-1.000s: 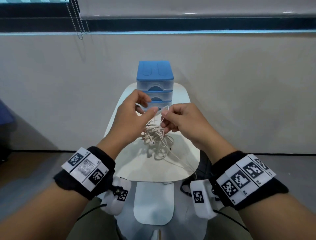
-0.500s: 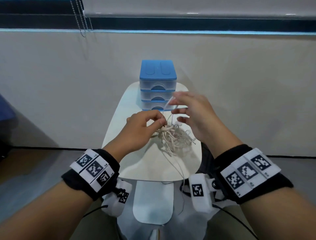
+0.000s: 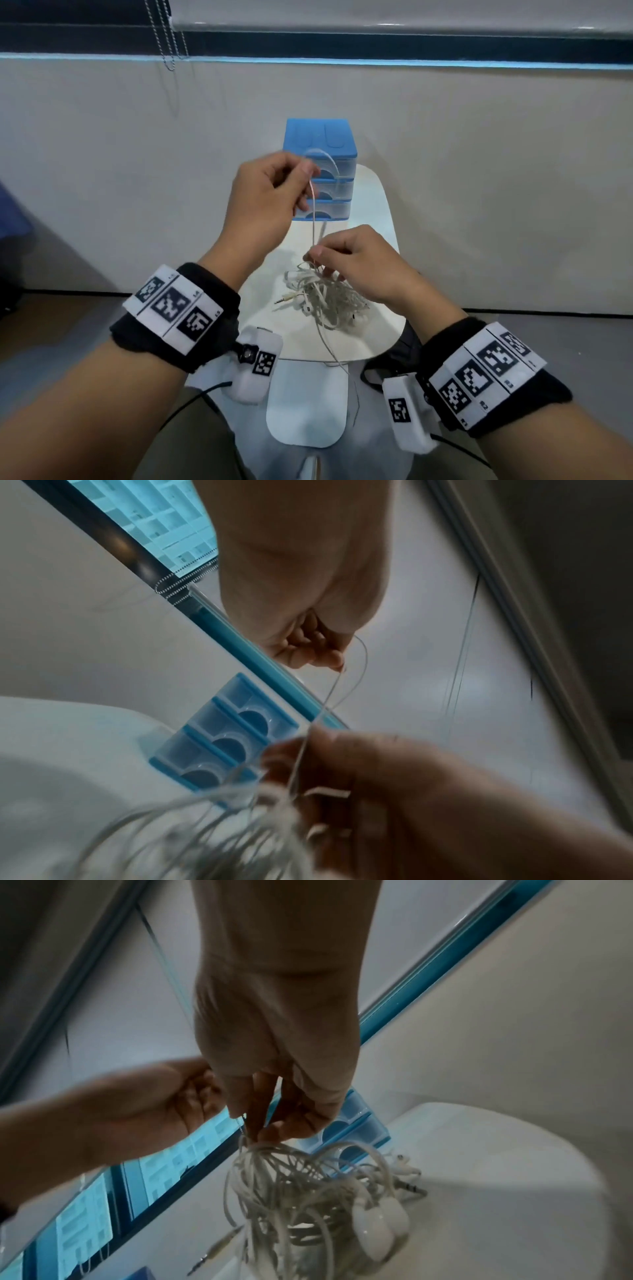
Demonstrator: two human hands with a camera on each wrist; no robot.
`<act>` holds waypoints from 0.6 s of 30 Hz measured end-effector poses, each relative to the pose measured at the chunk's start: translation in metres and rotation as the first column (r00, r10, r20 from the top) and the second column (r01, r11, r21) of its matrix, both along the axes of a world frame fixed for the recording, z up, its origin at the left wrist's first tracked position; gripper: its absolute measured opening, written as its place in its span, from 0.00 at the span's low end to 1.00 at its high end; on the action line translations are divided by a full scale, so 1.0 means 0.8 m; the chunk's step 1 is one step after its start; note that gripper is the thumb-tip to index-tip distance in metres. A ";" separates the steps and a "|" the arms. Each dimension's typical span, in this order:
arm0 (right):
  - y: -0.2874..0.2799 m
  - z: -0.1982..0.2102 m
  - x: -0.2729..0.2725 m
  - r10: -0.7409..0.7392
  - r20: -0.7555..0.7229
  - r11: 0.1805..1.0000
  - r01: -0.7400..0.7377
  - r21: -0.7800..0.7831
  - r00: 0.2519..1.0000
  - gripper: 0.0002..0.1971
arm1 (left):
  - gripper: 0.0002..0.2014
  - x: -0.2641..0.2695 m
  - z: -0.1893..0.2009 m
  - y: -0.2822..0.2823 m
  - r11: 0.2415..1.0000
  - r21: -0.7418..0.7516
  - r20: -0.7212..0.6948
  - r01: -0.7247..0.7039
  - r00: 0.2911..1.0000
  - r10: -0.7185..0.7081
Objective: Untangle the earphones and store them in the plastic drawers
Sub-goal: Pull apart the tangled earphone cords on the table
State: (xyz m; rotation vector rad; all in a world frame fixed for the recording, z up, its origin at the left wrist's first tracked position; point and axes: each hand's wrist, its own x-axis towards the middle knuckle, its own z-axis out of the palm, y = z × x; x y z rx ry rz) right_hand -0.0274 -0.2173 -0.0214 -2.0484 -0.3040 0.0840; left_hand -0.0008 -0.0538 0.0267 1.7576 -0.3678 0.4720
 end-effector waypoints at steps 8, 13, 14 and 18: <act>0.009 0.062 0.012 -0.181 0.182 0.963 0.136 0.232 0.967 0.11 | 0.15 -0.008 -0.024 0.003 0.982 -0.086 -0.215 0.165 0.960 -0.180; 0.004 0.112 0.015 -0.333 0.210 0.857 0.202 0.475 0.919 0.11 | 0.08 -0.021 -0.068 0.004 0.920 0.201 -0.337 0.336 0.906 -0.258; 0.000 0.117 0.017 -0.372 0.227 0.833 0.216 0.509 0.900 0.11 | 0.05 -0.021 -0.072 0.005 0.908 0.254 -0.336 0.334 0.911 -0.241; -0.019 0.116 0.029 -0.524 0.249 0.696 0.241 0.677 0.814 0.10 | 0.09 -0.020 -0.077 0.011 0.875 0.424 -0.306 0.233 0.946 -0.104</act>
